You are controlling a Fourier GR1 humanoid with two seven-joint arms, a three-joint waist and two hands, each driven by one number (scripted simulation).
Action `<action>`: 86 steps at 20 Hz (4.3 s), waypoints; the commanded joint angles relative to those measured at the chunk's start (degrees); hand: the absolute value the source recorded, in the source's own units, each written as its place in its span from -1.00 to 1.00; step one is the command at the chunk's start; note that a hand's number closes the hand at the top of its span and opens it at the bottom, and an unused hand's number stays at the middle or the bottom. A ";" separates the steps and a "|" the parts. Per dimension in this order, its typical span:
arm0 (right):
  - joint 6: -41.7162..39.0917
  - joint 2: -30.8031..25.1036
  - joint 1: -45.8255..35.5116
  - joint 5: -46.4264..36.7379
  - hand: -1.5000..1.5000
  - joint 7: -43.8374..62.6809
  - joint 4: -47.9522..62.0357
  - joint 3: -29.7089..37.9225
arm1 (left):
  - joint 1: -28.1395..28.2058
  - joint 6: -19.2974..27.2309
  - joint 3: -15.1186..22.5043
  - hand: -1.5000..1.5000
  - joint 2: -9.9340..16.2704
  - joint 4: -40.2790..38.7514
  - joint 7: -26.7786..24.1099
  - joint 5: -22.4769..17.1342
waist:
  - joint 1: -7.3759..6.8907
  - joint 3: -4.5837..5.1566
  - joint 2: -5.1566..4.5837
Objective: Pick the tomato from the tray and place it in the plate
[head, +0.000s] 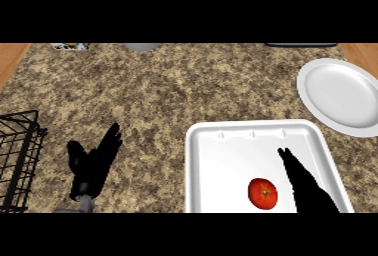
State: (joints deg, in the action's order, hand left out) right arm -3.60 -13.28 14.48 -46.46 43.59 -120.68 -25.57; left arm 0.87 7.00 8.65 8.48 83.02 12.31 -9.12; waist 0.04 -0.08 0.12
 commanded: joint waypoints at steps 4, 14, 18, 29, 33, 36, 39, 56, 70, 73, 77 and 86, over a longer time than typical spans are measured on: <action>-2.32 0.55 -1.47 -4.12 -1.00 2.29 2.50 0.20 | 0.21 -2.61 -1.25 0.00 -0.99 -5.63 -4.04 1.06 | 0.12 0.10 -0.12; 3.30 3.46 -1.89 -6.72 -1.00 -3.08 15.23 0.46 | 2.16 -4.42 -3.94 0.00 -0.58 -2.23 -2.55 0.62 | -0.02 0.08 -0.10; 0.52 5.26 -3.73 -7.52 -1.00 -1.27 15.97 -0.17 | 1.96 -4.20 -3.12 0.00 -0.69 2.05 1.80 2.15 | -0.03 0.08 -0.08; -3.10 1.03 -4.79 -10.95 1.00 -6.23 17.67 0.02 | 2.22 -4.84 -5.56 0.00 -1.09 1.10 -0.30 2.64 | 0.01 0.09 -0.07; 3.99 1.48 -7.20 -14.17 1.00 -10.69 23.59 1.85 | -0.10 -5.46 -5.62 0.00 -2.23 -1.04 0.15 2.30 | 0.00 0.08 -0.11; 1.54 -2.15 -4.88 -13.54 1.00 -16.96 17.75 -3.87 | 1.44 -2.35 -2.99 0.00 -4.19 0.84 1.25 4.98 | 0.01 0.06 -0.04; 0.64 -8.66 -3.06 -10.30 1.00 -27.19 12.96 -5.60 | 0.10 -2.44 -3.07 0.00 -4.29 1.34 3.06 4.35 | 0.31 0.04 0.05; 19.07 -5.81 -2.45 17.49 1.00 -38.58 4.28 21.01 | 1.91 -4.80 -4.10 0.00 -3.37 1.46 0.69 3.83 | 0.00 0.04 -0.15; 22.80 -11.37 -25.77 33.39 1.00 -61.81 47.57 45.50 | -1.21 -5.05 -5.24 0.00 -3.54 -2.20 0.73 4.26 | -0.99 -0.03 -0.52; 22.78 -12.95 -35.37 33.52 1.00 -66.44 62.35 46.57 | 0.57 -5.91 -4.34 0.00 -3.38 0.54 1.37 4.05 | -1.87 -0.05 -0.60; 20.80 -18.44 -42.14 33.97 1.00 -74.89 77.92 49.83 | 0.44 -5.96 -4.95 0.00 -3.11 0.28 0.85 4.19 | -1.68 -0.04 -0.62; 22.74 -23.70 -52.81 29.66 1.00 -73.56 99.67 50.14 | -1.08 -6.62 -2.82 0.00 -4.80 -0.87 -0.55 5.03 | -4.37 -0.16 -1.79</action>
State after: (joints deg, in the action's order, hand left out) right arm 18.97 -34.79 -35.92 -14.00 -34.43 -29.26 25.71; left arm -0.79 0.79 4.77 4.43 82.73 12.82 -4.46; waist -3.32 -0.32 -1.14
